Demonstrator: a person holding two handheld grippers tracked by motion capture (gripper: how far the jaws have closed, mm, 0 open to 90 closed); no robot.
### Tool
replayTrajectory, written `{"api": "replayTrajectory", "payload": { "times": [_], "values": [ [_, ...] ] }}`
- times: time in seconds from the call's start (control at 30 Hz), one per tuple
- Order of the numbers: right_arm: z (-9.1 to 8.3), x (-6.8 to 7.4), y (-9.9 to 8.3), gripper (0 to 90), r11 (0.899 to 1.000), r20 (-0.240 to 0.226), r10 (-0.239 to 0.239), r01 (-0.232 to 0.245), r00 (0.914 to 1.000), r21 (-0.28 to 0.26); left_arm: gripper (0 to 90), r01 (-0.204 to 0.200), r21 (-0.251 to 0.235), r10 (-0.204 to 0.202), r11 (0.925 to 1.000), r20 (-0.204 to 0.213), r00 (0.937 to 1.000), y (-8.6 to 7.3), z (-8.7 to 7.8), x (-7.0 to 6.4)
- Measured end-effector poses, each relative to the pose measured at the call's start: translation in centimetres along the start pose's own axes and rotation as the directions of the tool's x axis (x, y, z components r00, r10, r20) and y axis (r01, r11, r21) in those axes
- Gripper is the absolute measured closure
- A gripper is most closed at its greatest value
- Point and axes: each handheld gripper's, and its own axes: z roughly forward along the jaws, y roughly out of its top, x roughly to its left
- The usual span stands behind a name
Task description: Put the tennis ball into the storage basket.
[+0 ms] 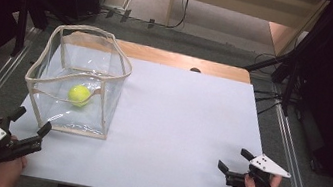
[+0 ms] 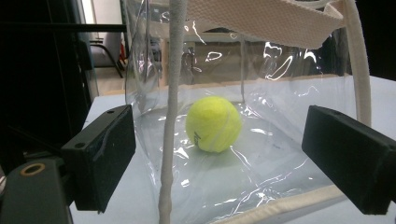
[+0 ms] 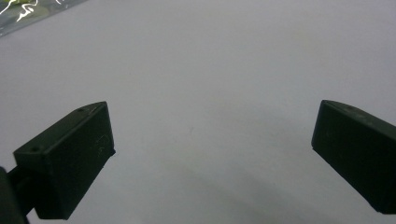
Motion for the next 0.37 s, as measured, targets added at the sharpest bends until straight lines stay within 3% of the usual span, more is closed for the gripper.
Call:
{"api": "replayTrajectory", "payload": {
  "times": [0.37],
  "values": [
    [-1.2,-0.7,-0.6,0.0,0.998,0.036,0.037,-0.035,0.9987,-0.052,9.9,-0.001,0.002,0.001,1.0,-0.005,1.0,0.0,0.0,0.0]
  ]
}}
